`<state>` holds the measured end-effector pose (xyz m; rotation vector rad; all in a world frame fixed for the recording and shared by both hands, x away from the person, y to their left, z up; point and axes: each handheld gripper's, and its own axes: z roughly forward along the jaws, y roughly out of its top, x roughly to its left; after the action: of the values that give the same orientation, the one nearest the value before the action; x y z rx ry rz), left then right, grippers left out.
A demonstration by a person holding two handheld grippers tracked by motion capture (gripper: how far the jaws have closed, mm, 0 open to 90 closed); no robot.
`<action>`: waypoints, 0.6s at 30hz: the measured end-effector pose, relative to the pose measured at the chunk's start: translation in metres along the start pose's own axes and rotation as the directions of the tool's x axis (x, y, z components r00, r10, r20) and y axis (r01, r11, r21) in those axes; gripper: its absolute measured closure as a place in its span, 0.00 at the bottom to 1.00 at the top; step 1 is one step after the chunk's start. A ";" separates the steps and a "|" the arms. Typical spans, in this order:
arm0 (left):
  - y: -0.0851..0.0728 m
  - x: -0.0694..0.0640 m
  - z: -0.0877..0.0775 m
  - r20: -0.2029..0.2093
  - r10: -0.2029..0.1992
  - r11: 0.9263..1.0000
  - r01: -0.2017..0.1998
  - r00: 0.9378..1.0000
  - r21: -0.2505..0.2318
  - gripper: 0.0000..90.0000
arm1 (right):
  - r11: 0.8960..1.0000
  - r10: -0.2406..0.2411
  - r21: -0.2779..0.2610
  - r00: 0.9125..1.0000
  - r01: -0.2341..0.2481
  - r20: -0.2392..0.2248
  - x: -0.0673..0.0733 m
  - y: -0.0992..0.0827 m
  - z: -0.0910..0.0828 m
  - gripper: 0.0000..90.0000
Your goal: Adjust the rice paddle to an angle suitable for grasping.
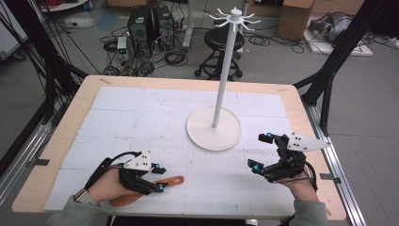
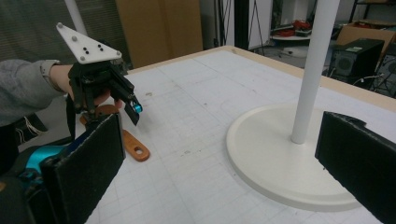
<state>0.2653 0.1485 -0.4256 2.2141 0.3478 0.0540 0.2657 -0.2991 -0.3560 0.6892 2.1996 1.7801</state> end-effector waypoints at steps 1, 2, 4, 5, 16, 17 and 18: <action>0.000 0.000 0.000 0.000 0.000 1.000 0.000 1.000 0.000 0.46 | 1.000 0.000 0.001 1.000 0.000 0.001 0.000 0.000 0.000 0.00; -0.001 0.000 0.001 0.017 -0.007 1.000 0.007 1.000 0.005 0.43 | 1.000 0.000 0.002 1.000 0.000 0.001 0.000 0.000 0.000 0.00; -0.001 -0.001 0.002 0.023 -0.006 1.000 0.006 1.000 0.017 0.35 | 1.000 0.001 0.004 1.000 -0.001 0.002 -0.001 -0.001 0.000 0.00; -0.001 -0.001 0.002 0.041 -0.008 1.000 0.007 0.999 0.026 0.29 | 1.000 0.007 0.005 1.000 -0.007 0.003 0.000 -0.001 0.000 0.00; -0.003 0.003 0.007 0.000 -0.009 0.996 0.009 1.000 0.090 0.20 | 1.000 0.000 0.004 1.000 0.000 0.002 -0.001 -0.001 0.000 0.00; -0.003 0.003 0.007 0.000 -0.009 0.996 0.009 1.000 0.090 0.20 | 1.000 0.000 0.004 1.000 0.000 0.002 -0.001 -0.001 0.000 0.00; -0.004 0.004 0.008 -0.004 -0.008 0.995 0.008 1.000 0.100 0.20 | 1.000 -0.001 0.003 1.000 0.001 0.000 -0.001 -0.001 0.000 0.00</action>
<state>0.2697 0.1458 -0.4335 2.3122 0.3690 0.0373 0.2660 -0.2996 -0.3567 0.6891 2.2024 1.7765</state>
